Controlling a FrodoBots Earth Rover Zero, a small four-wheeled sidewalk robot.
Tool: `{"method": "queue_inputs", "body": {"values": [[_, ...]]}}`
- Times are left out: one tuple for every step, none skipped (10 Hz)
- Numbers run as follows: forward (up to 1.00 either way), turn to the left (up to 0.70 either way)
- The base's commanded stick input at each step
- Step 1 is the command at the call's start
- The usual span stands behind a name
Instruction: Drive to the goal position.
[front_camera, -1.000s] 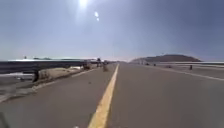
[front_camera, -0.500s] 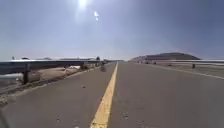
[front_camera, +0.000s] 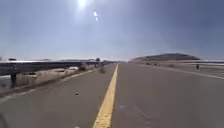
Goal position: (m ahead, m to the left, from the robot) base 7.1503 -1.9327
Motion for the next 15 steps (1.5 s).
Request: {"method": "queue_inputs", "body": {"values": [[0.85, 0.00], [0.85, 0.00], [0.85, 0.00], [0.85, 0.00], [0.85, 0.00], [0.85, 0.00], [0.85, 0.00], [0.85, 0.00], [0.85, 0.00], [0.85, 0.00], [0.85, 0.00], [0.85, 0.00], [0.85, 0.00], [0.85, 0.00], [0.85, 0.00]]}}
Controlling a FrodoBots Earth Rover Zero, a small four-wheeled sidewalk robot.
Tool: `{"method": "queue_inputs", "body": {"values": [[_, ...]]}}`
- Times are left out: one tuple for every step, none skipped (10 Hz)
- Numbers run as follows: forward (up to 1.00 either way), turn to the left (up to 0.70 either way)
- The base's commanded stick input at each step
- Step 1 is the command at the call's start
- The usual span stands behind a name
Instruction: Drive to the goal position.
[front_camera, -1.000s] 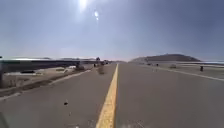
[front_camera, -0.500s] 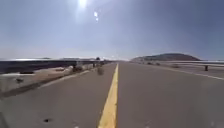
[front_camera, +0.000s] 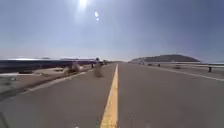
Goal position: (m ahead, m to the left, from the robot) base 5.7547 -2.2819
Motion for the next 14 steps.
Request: {"method": "queue_inputs", "body": {"values": [[0.85, 0.00], [0.85, 0.00], [0.85, 0.00], [0.85, 0.00], [0.85, 0.00], [0.85, 0.00], [0.85, 0.00], [0.85, 0.00], [0.85, 0.00], [0.85, 0.00], [0.85, 0.00], [0.85, 0.00], [0.85, 0.00], [0.85, 0.00]]}}
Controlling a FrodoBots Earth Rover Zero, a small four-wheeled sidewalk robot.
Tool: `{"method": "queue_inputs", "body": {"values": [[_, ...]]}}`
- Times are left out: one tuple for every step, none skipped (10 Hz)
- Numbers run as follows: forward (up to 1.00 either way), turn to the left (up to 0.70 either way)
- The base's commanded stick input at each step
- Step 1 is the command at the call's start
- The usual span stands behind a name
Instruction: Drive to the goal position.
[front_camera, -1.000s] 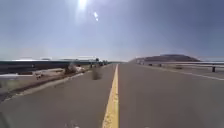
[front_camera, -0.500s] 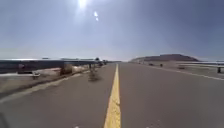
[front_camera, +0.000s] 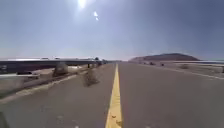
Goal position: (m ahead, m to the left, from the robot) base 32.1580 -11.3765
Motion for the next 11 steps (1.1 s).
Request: {"method": "queue_inputs", "body": {"values": [[0.85, 0.00], [0.85, 0.00], [0.85, 0.00], [0.85, 0.00], [0.85, 0.00], [0.85, 0.00], [0.85, 0.00], [0.85, 0.00], [0.85, 0.00], [0.85, 0.00], [0.85, 0.00]]}}
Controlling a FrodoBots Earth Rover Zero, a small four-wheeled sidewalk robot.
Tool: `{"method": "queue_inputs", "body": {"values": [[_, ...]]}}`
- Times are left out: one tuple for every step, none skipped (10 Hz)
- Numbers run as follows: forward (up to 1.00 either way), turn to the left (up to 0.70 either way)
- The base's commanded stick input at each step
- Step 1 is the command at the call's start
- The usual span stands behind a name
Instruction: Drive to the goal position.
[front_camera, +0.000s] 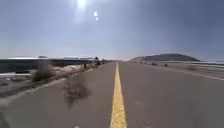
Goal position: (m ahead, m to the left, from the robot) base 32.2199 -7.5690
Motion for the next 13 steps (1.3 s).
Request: {"method": "queue_inputs", "body": {"values": [[0.85, 0.00], [0.85, 0.00], [0.85, 0.00], [0.85, 0.00], [0.85, 0.00], [0.85, 0.00], [0.85, 0.00], [0.85, 0.00], [0.85, 0.00], [0.85, 0.00], [0.85, 0.00], [0.85, 0.00], [0.85, 0.00]]}}
